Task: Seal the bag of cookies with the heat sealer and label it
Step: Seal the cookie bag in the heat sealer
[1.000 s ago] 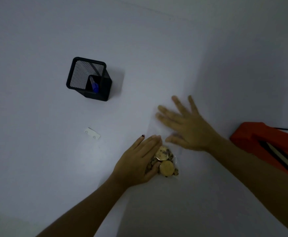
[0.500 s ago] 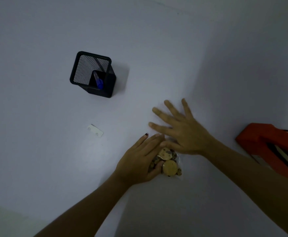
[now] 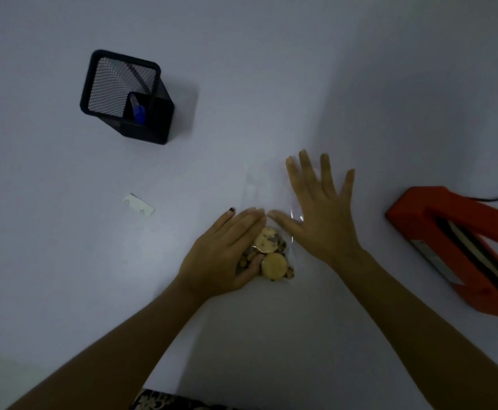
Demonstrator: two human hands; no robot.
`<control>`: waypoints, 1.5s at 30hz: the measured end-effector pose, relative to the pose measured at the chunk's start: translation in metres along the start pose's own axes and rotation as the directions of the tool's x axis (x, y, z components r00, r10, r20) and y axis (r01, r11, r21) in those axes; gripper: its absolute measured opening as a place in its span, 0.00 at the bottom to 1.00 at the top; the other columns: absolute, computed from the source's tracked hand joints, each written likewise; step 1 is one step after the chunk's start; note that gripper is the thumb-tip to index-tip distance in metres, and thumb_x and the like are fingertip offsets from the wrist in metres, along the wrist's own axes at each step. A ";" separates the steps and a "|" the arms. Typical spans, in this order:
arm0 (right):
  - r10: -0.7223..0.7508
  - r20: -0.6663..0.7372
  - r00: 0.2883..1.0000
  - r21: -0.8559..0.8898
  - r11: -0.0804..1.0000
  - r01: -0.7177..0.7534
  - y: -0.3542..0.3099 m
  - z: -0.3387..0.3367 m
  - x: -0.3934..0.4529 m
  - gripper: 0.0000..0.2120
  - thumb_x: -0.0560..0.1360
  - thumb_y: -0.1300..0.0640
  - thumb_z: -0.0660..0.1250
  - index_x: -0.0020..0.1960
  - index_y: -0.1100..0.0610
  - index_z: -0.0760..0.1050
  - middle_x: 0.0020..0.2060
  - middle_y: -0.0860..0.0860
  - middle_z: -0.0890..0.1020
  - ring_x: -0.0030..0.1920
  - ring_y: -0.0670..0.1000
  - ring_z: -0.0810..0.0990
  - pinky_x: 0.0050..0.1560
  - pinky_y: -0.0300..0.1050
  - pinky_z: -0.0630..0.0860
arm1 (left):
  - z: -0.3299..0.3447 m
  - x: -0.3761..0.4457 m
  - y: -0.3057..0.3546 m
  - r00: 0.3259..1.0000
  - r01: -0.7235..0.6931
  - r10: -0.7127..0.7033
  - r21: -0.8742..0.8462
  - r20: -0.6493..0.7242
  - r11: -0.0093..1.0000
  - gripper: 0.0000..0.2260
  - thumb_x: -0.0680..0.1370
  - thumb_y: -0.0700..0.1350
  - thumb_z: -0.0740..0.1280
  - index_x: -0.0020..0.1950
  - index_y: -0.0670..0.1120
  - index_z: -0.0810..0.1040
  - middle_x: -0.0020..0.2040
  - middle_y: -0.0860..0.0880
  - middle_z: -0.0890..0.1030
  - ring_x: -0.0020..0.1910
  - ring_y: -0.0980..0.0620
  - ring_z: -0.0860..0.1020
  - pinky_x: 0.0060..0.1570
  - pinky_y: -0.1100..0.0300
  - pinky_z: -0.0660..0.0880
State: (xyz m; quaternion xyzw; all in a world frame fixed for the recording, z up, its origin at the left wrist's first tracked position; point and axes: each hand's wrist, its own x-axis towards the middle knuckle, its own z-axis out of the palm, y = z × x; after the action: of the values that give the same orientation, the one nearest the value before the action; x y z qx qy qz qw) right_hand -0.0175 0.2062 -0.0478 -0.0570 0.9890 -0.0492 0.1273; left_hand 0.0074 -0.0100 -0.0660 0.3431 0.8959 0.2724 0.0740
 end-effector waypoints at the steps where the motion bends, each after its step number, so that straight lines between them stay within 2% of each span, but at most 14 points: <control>1: 0.024 0.011 1.000 0.001 1.000 -0.024 0.005 0.000 -0.006 0.41 0.74 0.29 0.49 0.78 0.50 0.40 0.79 0.52 0.48 0.78 0.60 0.44 0.70 0.73 0.41 | 0.000 0.000 0.000 1.000 0.003 -0.003 -0.002 -0.008 1.000 0.25 0.78 0.53 0.61 0.70 0.39 0.70 0.70 0.43 0.71 0.71 0.48 0.67 0.70 0.49 0.65; 7: 0.162 0.004 0.987 0.023 0.987 -0.162 0.031 -0.004 -0.026 0.48 0.71 0.26 0.53 0.77 0.50 0.36 0.78 0.51 0.45 0.77 0.59 0.42 0.71 0.72 0.42 | 0.001 0.001 0.003 0.999 0.010 -0.010 0.007 -0.032 1.000 0.24 0.78 0.51 0.62 0.69 0.39 0.70 0.70 0.43 0.71 0.71 0.48 0.68 0.70 0.49 0.65; 13: 0.078 -0.048 0.996 0.091 0.993 -0.073 0.011 -0.005 -0.021 0.48 0.71 0.28 0.56 0.78 0.52 0.40 0.78 0.53 0.47 0.78 0.57 0.43 0.72 0.69 0.41 | 0.001 0.001 0.003 0.999 0.009 -0.008 0.033 -0.032 0.999 0.24 0.78 0.53 0.62 0.69 0.39 0.70 0.70 0.43 0.72 0.71 0.48 0.68 0.70 0.50 0.65; 18: 0.227 -0.097 0.969 0.147 0.966 -0.211 0.036 -0.001 -0.032 0.45 0.73 0.32 0.59 0.78 0.55 0.44 0.78 0.54 0.50 0.78 0.57 0.45 0.73 0.66 0.42 | 0.002 0.001 0.005 0.999 0.005 -0.004 0.035 -0.032 0.999 0.24 0.78 0.53 0.61 0.69 0.39 0.71 0.69 0.43 0.72 0.70 0.47 0.69 0.71 0.50 0.64; 19: 0.210 -0.137 0.968 0.137 0.972 -0.192 0.037 -0.003 -0.035 0.42 0.76 0.35 0.58 0.78 0.57 0.47 0.78 0.54 0.52 0.77 0.57 0.46 0.74 0.65 0.42 | 0.001 0.002 0.005 1.000 0.004 -0.003 0.035 -0.031 0.999 0.24 0.78 0.52 0.61 0.69 0.39 0.71 0.69 0.43 0.72 0.70 0.47 0.69 0.71 0.50 0.64; 21: 0.024 -0.176 0.984 0.106 0.994 -0.005 0.029 -0.006 -0.039 0.33 0.80 0.41 0.53 0.77 0.61 0.52 0.76 0.56 0.55 0.77 0.55 0.49 0.75 0.64 0.46 | 0.000 0.001 0.006 1.000 0.005 -0.004 0.041 -0.029 0.999 0.24 0.78 0.52 0.62 0.69 0.39 0.70 0.69 0.43 0.72 0.70 0.48 0.69 0.71 0.50 0.64; 24: -0.354 -0.052 0.934 0.080 0.930 0.358 0.014 -0.002 -0.040 0.30 0.82 0.42 0.45 0.76 0.62 0.54 0.75 0.57 0.58 0.77 0.55 0.54 0.74 0.65 0.48 | -0.001 0.001 0.006 1.000 0.007 -0.006 0.056 -0.016 0.998 0.25 0.78 0.52 0.61 0.70 0.40 0.70 0.70 0.43 0.72 0.70 0.48 0.68 0.72 0.51 0.63; 26: -0.437 0.075 0.896 0.033 0.899 0.436 0.018 0.002 -0.038 0.34 0.80 0.38 0.43 0.76 0.60 0.55 0.76 0.56 0.59 0.77 0.54 0.55 0.74 0.66 0.46 | -0.001 0.001 0.006 1.000 0.007 -0.006 0.062 -0.013 0.998 0.25 0.77 0.52 0.62 0.70 0.40 0.69 0.70 0.43 0.71 0.70 0.48 0.68 0.71 0.51 0.64; 29: -0.413 0.178 0.893 -0.063 0.901 0.430 0.042 0.001 -0.031 0.35 0.79 0.35 0.42 0.77 0.57 0.56 0.76 0.53 0.59 0.76 0.52 0.57 0.72 0.69 0.43 | -0.001 0.001 0.005 1.000 0.009 -0.008 0.061 -0.014 0.998 0.25 0.77 0.52 0.62 0.70 0.40 0.69 0.70 0.43 0.71 0.70 0.48 0.68 0.71 0.51 0.63; 34: -0.198 0.112 0.974 -0.080 0.975 0.207 0.066 -0.012 -0.024 0.34 0.80 0.37 0.39 0.76 0.58 0.56 0.76 0.52 0.58 0.77 0.56 0.54 0.72 0.70 0.41 | 0.002 0.002 0.005 1.000 0.018 -0.018 0.040 -0.007 0.999 0.25 0.78 0.52 0.61 0.70 0.40 0.69 0.71 0.44 0.70 0.71 0.48 0.68 0.71 0.49 0.65; 37: -0.294 0.067 0.953 -0.078 0.951 0.299 0.042 -0.017 -0.021 0.34 0.80 0.37 0.39 0.76 0.58 0.54 0.76 0.53 0.56 0.77 0.57 0.49 0.72 0.70 0.42 | 0.004 0.001 0.004 1.000 0.014 -0.014 0.046 -0.002 0.999 0.25 0.78 0.52 0.61 0.71 0.40 0.68 0.71 0.44 0.70 0.71 0.49 0.67 0.71 0.50 0.64; 40: -0.456 0.133 0.880 -0.082 0.880 0.468 0.022 -0.010 -0.012 0.34 0.79 0.36 0.40 0.77 0.56 0.56 0.77 0.51 0.57 0.78 0.57 0.49 0.72 0.71 0.44 | 0.004 0.000 0.004 1.000 0.019 -0.019 0.044 -0.012 0.999 0.25 0.78 0.52 0.63 0.71 0.40 0.69 0.71 0.44 0.70 0.71 0.49 0.68 0.70 0.49 0.65; 42: -0.457 0.171 0.873 -0.118 0.870 0.479 0.025 -0.006 0.000 0.33 0.79 0.36 0.40 0.77 0.53 0.56 0.77 0.50 0.58 0.77 0.60 0.49 0.70 0.74 0.44 | 0.004 0.000 0.004 1.000 0.022 -0.021 0.039 -0.023 0.999 0.25 0.77 0.52 0.63 0.70 0.40 0.69 0.71 0.44 0.71 0.71 0.49 0.68 0.70 0.49 0.66; 45: -0.347 0.150 0.926 -0.141 0.919 0.367 0.041 -0.008 0.017 0.33 0.79 0.35 0.37 0.78 0.50 0.51 0.77 0.47 0.53 0.77 0.63 0.45 0.68 0.76 0.42 | 0.003 0.000 0.004 0.999 0.014 -0.013 0.036 -0.036 0.999 0.25 0.77 0.51 0.63 0.70 0.40 0.69 0.71 0.44 0.71 0.71 0.49 0.68 0.70 0.49 0.66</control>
State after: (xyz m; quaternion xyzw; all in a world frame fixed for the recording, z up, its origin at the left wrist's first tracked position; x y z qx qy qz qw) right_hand -0.0403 0.2452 -0.0495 -0.2499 0.9529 0.0149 0.1712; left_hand 0.0107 -0.0059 -0.0664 0.3333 0.9042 0.2615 0.0536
